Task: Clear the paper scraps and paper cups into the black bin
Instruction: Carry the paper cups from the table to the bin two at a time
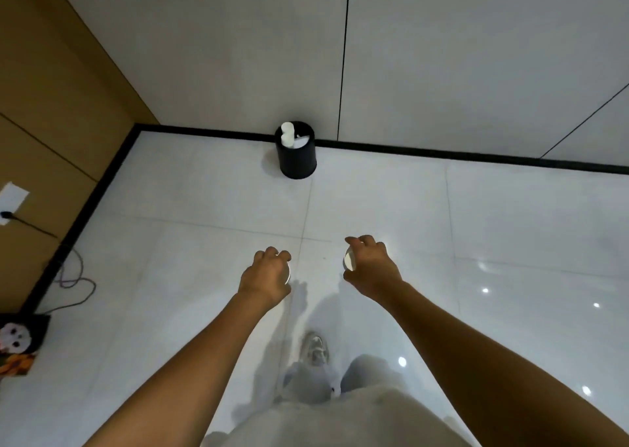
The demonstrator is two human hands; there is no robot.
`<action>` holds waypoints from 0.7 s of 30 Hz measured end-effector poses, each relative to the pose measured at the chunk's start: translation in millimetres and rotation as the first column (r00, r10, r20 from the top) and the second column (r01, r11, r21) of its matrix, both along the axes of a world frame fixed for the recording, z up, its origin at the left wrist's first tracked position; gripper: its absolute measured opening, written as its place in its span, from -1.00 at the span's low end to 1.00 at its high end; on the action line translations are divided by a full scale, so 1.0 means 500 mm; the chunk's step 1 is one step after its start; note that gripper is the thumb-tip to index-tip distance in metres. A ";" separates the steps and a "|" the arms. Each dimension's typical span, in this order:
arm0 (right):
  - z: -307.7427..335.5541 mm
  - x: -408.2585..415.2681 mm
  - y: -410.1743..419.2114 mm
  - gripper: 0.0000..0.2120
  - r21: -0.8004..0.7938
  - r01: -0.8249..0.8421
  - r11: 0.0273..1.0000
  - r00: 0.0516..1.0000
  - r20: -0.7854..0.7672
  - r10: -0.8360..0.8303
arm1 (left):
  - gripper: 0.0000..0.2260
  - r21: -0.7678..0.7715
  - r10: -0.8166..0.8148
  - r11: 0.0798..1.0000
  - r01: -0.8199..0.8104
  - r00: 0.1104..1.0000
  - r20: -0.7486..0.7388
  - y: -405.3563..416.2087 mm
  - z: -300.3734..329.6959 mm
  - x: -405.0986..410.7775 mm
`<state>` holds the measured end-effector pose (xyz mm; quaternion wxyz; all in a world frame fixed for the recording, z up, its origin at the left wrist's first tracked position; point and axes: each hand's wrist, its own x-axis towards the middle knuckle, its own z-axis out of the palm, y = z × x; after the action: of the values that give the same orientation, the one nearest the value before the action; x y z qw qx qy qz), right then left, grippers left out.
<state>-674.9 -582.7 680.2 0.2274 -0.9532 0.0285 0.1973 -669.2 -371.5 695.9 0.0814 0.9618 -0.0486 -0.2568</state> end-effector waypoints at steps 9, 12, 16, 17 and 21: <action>-0.008 0.361 -0.027 -0.33 -0.026 0.024 0.999 0.999 -0.045 -0.025 | -0.50 -0.015 -0.036 0.999 0.036 0.998 0.041 -0.017 -0.008 0.382; -0.023 0.505 -0.054 -0.33 -0.034 0.009 0.999 0.999 -0.045 -0.011 | -0.51 -0.046 0.002 0.999 0.000 0.999 0.053 -0.048 -0.023 0.523; -0.023 0.706 -0.088 -0.33 -0.040 -0.020 0.999 0.999 -0.043 0.018 | -0.49 -0.045 0.062 0.997 -0.062 0.998 0.012 -0.085 -0.037 0.708; -0.022 0.752 -0.093 -0.34 -0.042 -0.031 0.999 0.998 -0.050 0.029 | -0.49 -0.055 0.076 0.996 -0.075 0.997 0.009 -0.089 -0.041 0.747; -0.012 0.936 -0.098 -0.34 -0.065 -0.099 0.993 0.995 -0.039 0.097 | -0.48 -0.088 0.165 0.983 -0.163 0.986 0.020 -0.092 -0.053 0.888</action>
<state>-206.9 -631.7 674.2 0.1848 -0.9569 -0.0078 0.2240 -225.0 -417.6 669.4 0.1431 0.9616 0.0187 -0.2335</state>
